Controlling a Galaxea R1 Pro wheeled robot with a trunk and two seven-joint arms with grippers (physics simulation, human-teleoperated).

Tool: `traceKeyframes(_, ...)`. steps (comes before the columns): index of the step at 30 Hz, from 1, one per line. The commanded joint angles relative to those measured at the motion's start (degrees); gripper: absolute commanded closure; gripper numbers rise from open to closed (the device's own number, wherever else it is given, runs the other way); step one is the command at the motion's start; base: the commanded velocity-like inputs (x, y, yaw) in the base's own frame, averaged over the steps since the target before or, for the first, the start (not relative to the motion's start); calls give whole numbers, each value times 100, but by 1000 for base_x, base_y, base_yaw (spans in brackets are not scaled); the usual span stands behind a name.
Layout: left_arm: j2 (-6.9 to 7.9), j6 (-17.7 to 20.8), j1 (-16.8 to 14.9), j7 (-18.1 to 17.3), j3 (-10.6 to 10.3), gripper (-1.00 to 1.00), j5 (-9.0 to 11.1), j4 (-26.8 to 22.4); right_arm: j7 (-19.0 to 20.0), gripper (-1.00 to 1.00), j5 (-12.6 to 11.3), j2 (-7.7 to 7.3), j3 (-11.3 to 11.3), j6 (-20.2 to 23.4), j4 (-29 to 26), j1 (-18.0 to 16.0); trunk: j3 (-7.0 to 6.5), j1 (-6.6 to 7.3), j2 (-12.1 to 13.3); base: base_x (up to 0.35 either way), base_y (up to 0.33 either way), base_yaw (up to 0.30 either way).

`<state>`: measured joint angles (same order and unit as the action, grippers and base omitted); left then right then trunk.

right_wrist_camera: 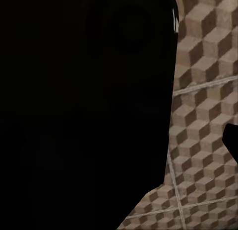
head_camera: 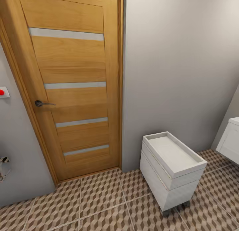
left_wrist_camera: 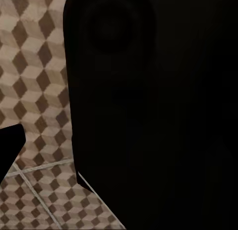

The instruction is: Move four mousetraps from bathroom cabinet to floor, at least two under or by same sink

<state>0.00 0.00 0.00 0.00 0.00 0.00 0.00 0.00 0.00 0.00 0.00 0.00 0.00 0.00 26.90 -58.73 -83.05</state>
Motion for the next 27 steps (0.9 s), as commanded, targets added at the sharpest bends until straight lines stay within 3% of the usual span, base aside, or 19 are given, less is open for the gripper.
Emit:
traceKeyframes(1, -29, -9, 0, 0, 6, -100, -9, 9, -17, -100, 11, -4, 28, 12, -17, -17, 3, 0, -3, 0, 0, 0)
traceKeyframes(6, -41, -9, 0, -3, 10, -100, -10, 5, -16, -100, 14, -7, 28, 16, -17, -17, 3, 0, -3, 0, 0, 0)
traceKeyframes(14, 52, -9, 0, -14, 22, -100, 6, 3, -18, -100, 4, 234, 25, 22, -123, -17, 3, 0, -3, 0, 0, 0)
traceKeyframes(27, 15, -43, 0, -35, 38, -100, 8, -292, -18, -100, 9, 246, 18, 18, -158, -17, 3, 0, -3, 0, 0, 0)
